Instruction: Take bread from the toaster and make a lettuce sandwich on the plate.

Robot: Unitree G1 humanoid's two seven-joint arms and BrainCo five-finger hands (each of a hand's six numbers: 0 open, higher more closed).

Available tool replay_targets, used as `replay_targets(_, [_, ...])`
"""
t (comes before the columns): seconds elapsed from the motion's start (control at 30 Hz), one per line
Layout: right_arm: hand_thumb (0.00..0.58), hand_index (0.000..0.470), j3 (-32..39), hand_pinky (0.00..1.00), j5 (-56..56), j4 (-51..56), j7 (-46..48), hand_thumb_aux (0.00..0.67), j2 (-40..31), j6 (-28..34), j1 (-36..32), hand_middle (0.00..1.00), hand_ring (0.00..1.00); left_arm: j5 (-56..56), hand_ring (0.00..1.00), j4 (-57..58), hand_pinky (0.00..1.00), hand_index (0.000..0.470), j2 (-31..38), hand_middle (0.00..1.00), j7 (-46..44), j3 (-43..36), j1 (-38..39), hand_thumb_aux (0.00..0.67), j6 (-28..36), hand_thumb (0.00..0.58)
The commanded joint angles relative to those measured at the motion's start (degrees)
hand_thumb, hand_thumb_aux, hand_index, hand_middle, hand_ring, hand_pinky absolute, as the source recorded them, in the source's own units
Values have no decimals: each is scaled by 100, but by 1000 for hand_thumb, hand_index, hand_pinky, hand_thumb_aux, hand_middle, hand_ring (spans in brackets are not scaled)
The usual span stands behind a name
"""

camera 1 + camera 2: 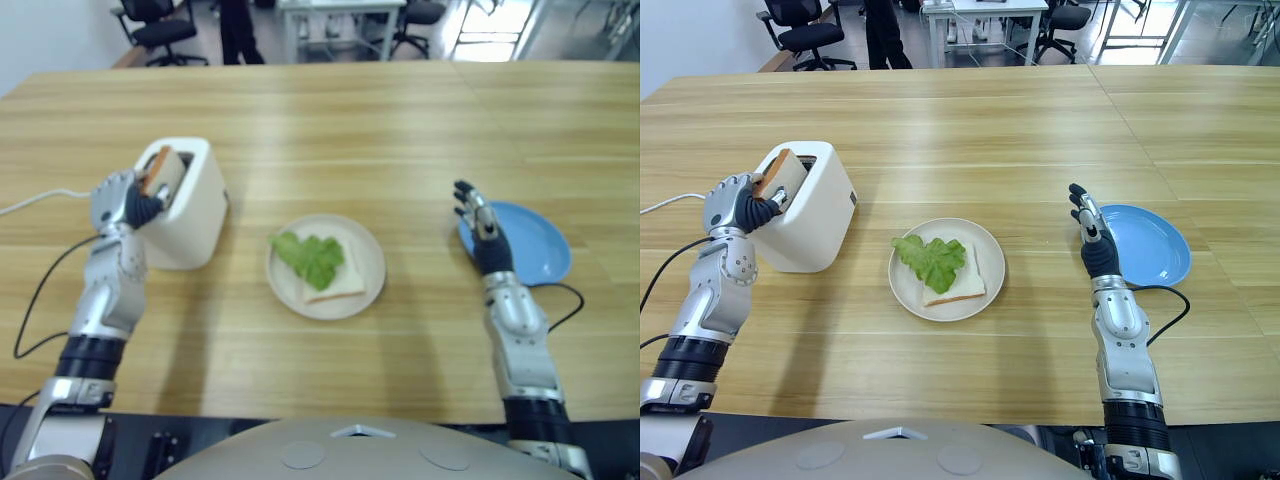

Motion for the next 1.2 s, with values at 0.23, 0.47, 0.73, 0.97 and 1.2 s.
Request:
replay_targets(0.23, [0,0,-27,0,-83,-18,-35,0,8,64,28,0,0,-53,1000,-1223,1000,460,-130,1000,679,560,268,670,-506,580])
replay_targets(0.47, [0,0,-17,0,-81,18,-41,0,27,60,10,0,0,-616,1000,-2570,1000,460,-299,1000,962,1410,312,670,-1238,580])
replay_targets(0.73, [0,0,-29,0,-63,80,-51,0,38,54,-46,0,0,-2844,1000,-2437,1000,460,-763,1000,-1043,628,-141,670,-1541,580])
replay_targets(0.97, [0,0,-23,0,-53,211,-60,0,42,51,-167,0,0,-4877,1000,-142,1000,460,-1478,1000,-3773,-291,-833,670,-1377,580])
replay_targets(1.2, [0,0,-29,0,-34,299,-49,0,25,38,-233,0,0,-4761,1000,1840,1000,460,-1562,1000,-4925,-776,-1741,670,-1397,580])
